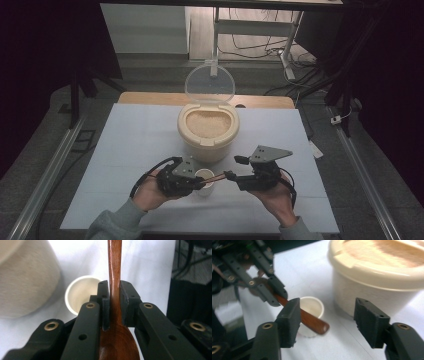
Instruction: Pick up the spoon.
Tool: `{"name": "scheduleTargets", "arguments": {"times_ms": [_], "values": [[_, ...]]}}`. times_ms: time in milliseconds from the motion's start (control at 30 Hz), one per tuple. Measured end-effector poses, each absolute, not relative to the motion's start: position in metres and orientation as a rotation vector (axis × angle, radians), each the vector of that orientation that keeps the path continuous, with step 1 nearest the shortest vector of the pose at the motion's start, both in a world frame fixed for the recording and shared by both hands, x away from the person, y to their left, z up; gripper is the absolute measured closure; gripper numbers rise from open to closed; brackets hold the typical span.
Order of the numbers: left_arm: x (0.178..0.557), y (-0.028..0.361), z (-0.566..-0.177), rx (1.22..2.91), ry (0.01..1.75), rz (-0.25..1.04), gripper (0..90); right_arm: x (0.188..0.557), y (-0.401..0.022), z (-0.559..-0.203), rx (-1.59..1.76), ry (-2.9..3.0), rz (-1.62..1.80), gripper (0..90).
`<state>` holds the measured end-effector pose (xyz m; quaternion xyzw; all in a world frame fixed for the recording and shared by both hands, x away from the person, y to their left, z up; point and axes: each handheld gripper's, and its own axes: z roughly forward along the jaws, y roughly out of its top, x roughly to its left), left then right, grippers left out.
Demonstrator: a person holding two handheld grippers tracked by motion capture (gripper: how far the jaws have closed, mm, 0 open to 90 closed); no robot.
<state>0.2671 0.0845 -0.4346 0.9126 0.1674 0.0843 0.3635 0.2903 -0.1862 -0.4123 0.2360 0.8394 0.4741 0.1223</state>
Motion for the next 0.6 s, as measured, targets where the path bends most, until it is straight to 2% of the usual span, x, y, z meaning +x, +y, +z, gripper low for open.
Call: {"name": "scheduleTargets", "arguments": {"times_ms": [200, 600], "values": [[0.267, 0.090, -0.434, 2.274, 0.479, 0.275, 78.4, 0.292, -0.197, -0.418, 0.823, 2.366, 1.515, 32.1], [0.265, 0.089, -0.433, 2.214, 0.500, 0.327, 78.4, 0.288, -0.193, -0.425, 0.869, 2.324, 1.552, 30.8]]}}
